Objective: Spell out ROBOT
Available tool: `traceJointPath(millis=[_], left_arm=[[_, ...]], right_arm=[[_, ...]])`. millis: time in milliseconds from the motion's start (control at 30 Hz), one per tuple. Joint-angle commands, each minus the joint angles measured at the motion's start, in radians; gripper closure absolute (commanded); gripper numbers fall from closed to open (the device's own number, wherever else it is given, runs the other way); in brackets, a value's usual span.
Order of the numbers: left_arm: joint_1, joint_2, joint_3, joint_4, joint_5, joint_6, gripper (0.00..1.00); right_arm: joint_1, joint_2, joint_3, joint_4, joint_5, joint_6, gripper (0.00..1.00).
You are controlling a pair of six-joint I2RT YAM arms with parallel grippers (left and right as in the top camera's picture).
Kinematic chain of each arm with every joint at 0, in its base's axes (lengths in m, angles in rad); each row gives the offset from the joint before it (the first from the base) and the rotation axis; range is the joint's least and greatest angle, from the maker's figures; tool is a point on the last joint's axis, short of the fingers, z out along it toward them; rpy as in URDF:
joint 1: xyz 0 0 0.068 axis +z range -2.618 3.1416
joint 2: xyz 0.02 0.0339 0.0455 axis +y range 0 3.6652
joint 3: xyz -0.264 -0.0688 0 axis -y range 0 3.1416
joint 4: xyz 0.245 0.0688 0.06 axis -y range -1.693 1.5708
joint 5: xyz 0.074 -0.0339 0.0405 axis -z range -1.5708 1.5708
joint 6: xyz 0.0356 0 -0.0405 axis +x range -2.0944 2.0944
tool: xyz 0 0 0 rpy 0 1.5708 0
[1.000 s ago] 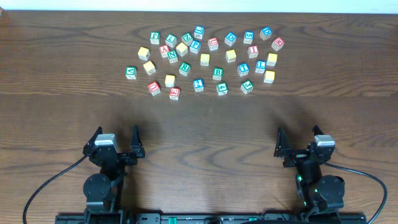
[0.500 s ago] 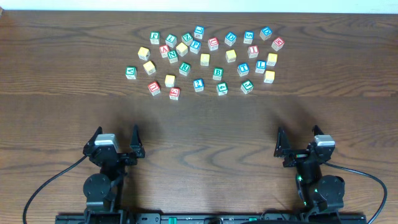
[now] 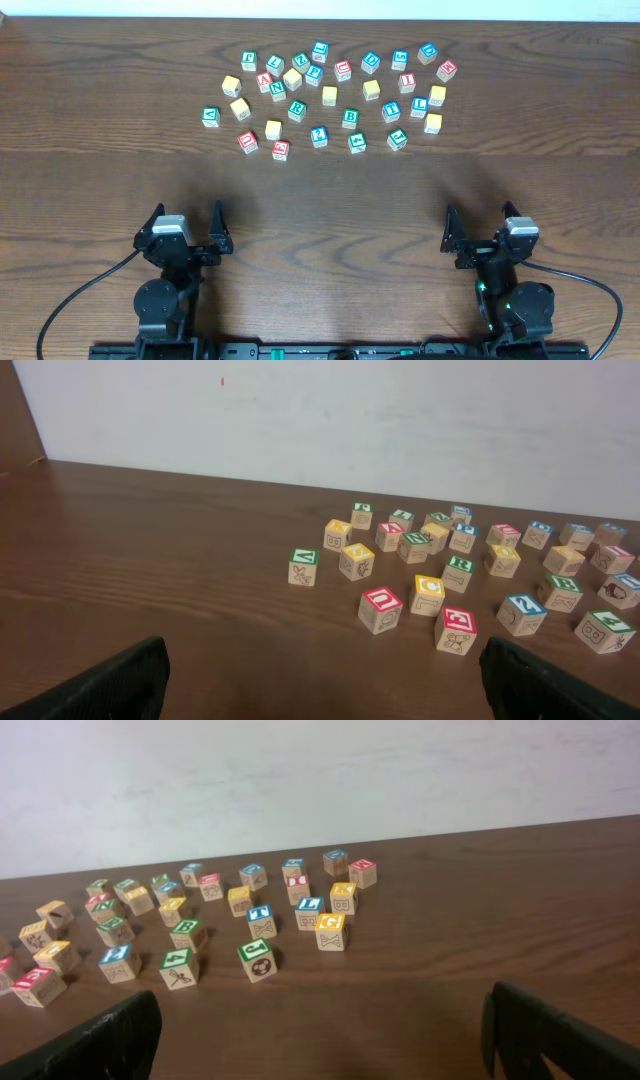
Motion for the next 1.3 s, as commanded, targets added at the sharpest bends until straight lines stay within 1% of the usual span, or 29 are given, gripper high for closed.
traceJointPath(millis=[0,500,733,900,1267], left_arm=[[-0.002,-0.011,-0.008,-0.047,-0.012,0.014,0.02],[-0.002,-0.008,0.029,-0.047,-0.012,0.014,0.02],[-0.002,0.043,0.070,-0.047,-0.012,0.014,0.02],[-0.002,0.122,0.136,-0.047,-0.012,0.014,0.02],[-0.002,0.382,0.334,-0.047,-0.003,0.014,0.02]], right_arm=[[-0.013,-0.002,-0.001,-0.003,-0.002,0.014,0.01],[-0.013,-0.002,-0.001,-0.003,-0.002,0.014,0.01],[-0.013,-0.002,-0.001,-0.003,-0.002,0.014,0.01],[-0.013,-0.002,-0.001,-0.003,-0.002,0.014,0.01],[-0.013,-0.002,-0.001,-0.003,-0.002,0.014,0.01]])
